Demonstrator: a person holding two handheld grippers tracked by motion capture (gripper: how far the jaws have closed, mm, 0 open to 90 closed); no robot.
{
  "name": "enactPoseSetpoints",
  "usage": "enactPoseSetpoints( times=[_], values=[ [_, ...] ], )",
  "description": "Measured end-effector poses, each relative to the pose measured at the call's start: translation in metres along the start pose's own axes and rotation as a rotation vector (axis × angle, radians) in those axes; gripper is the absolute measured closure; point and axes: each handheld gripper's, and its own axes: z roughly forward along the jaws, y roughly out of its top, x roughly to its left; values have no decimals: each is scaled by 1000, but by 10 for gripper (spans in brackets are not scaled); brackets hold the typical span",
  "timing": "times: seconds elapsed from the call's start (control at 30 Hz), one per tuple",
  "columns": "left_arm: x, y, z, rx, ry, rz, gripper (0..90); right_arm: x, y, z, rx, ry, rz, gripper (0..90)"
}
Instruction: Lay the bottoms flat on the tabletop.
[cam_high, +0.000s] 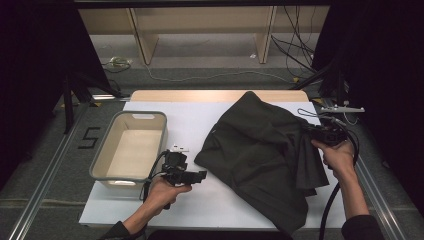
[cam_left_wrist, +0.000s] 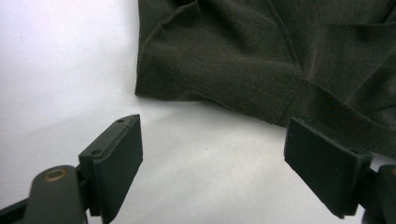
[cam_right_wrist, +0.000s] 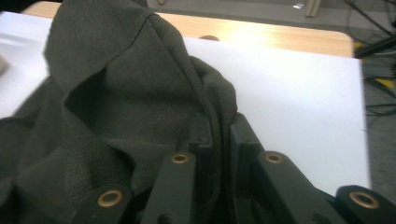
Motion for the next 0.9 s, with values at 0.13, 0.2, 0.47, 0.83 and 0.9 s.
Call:
enactPoseSetpoints(
  times=[0.13,0.2,0.47,0.83,0.9],
  values=[
    [0,1,-1,-2,-4,-3,190,-14,-6,-1,5,-36,28,827],
    [1,0,-1,1,-12,-1,190,-22,-9,0,6,-50,51,827],
    [-4,2,2,-2,-28,5,190,-36,-17,-1,19,-83,79,825],
    [-22,5,13,19,-83,17,190,-53,-32,2,57,-143,106,826],
    [-24,7,15,15,-93,10,190,-55,-35,3,62,-150,102,825]
  ],
)
